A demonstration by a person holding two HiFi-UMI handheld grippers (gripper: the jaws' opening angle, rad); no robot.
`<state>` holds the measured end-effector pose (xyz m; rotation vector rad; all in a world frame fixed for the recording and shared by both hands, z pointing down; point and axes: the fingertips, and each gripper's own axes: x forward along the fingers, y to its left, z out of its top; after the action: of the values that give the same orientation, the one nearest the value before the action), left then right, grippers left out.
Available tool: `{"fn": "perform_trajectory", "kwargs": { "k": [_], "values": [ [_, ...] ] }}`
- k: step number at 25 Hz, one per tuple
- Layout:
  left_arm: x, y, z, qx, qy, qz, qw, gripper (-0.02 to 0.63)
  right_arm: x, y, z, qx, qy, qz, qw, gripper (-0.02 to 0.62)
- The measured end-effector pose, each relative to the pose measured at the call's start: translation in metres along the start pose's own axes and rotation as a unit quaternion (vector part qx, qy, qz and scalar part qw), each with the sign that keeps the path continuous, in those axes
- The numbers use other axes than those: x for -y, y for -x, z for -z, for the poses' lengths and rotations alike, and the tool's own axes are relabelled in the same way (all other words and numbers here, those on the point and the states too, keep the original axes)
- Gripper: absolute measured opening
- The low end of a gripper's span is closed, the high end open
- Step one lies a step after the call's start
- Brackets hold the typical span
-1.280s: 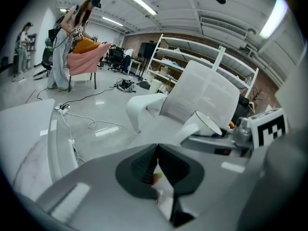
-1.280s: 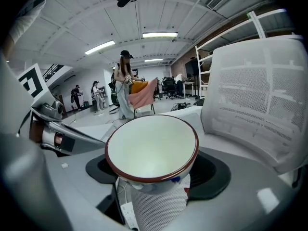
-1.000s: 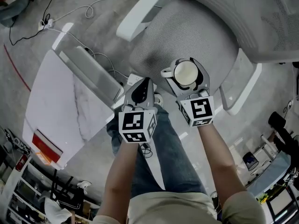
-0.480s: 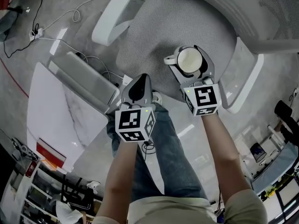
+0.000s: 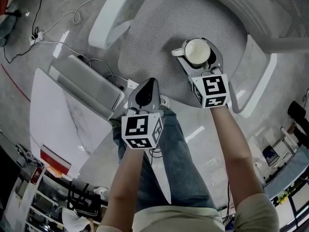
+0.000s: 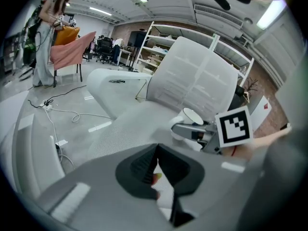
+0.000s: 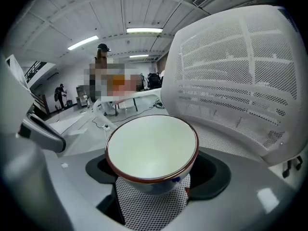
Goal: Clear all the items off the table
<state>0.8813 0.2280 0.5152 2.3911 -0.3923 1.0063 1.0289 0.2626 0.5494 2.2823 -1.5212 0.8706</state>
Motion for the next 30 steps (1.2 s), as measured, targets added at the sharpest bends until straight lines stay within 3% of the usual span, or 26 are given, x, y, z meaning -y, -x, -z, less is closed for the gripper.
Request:
{"fn": "perform_trajectory", "kwargs": {
  "k": [13, 30],
  "values": [
    [-0.005, -0.001, 0.006, -0.005, 0.006, -0.001, 1.0000, 0.010, 0.006, -0.018, 0.016, -0.019, 0.007, 0.002, 1.000, 0.399],
    [-0.009, 0.007, 0.003, 0.000, 0.009, -0.002, 1.0000, 0.010, 0.008, -0.016, 0.018, -0.010, 0.001, 0.012, 1.000, 0.420]
  ]
}}
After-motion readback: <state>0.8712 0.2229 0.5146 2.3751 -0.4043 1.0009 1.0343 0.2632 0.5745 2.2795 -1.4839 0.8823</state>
